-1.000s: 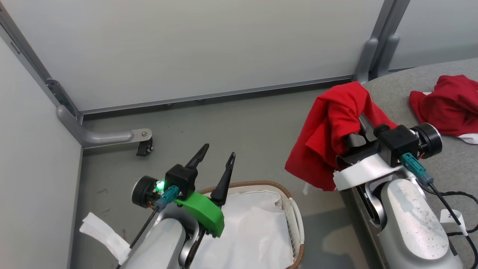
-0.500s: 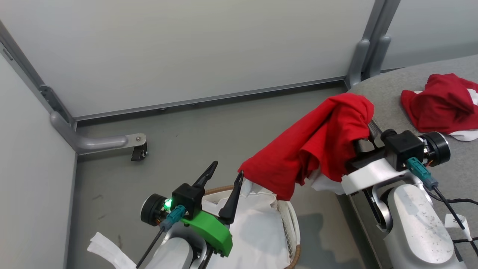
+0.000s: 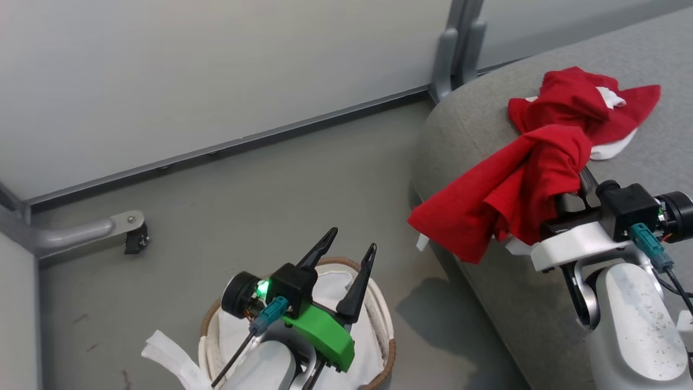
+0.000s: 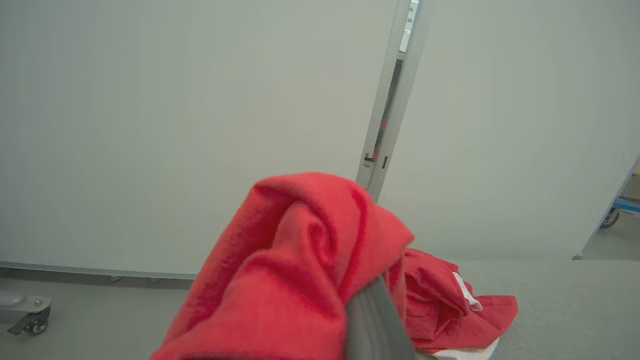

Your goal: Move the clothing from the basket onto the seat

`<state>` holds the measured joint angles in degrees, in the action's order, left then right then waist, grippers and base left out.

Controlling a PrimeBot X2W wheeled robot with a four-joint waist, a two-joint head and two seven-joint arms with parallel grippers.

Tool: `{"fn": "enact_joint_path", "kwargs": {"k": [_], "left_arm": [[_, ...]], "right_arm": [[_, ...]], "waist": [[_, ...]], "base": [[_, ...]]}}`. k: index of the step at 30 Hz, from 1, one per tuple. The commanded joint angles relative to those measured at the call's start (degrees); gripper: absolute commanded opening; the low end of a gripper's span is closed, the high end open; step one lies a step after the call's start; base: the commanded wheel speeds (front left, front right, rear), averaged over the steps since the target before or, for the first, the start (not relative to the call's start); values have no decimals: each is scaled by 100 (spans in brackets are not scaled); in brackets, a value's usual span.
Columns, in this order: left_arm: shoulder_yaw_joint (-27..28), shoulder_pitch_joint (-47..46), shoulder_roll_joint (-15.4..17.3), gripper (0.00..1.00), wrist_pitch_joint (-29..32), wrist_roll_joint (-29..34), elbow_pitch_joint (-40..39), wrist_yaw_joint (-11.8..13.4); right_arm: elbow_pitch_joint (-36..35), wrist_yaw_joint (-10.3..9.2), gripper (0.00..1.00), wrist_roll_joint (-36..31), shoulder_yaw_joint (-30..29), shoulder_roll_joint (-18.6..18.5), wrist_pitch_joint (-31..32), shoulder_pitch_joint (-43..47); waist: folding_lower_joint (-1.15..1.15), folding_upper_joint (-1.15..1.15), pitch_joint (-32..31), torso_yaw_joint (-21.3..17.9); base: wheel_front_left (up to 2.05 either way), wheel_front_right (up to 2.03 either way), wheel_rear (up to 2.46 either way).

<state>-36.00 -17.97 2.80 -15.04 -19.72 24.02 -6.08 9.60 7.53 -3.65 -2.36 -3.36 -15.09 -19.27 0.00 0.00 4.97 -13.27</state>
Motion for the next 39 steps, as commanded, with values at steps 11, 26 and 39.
{"fn": "enact_joint_path", "kwargs": {"k": [11,26,39], "left_arm": [[-255,-336,25,100,-20,157,85,-65],[-274,-787,45,100,-20,501,234,-117],[-252,-1330,178,100,-20,836,-67,-135]], "right_arm": [[-117,-8,0,61,-191,28,-11,39],[67,-8,0,56,-453,-300,-11,-1609],[1271,-8,0,172,-1819,-1872,-11,-4714]], "waist": [[0,0,618,-1098],[0,0,1520,-754],[0,0,2600,-218]], "base": [[0,0,0],[0,0,0],[0,0,0]]}}
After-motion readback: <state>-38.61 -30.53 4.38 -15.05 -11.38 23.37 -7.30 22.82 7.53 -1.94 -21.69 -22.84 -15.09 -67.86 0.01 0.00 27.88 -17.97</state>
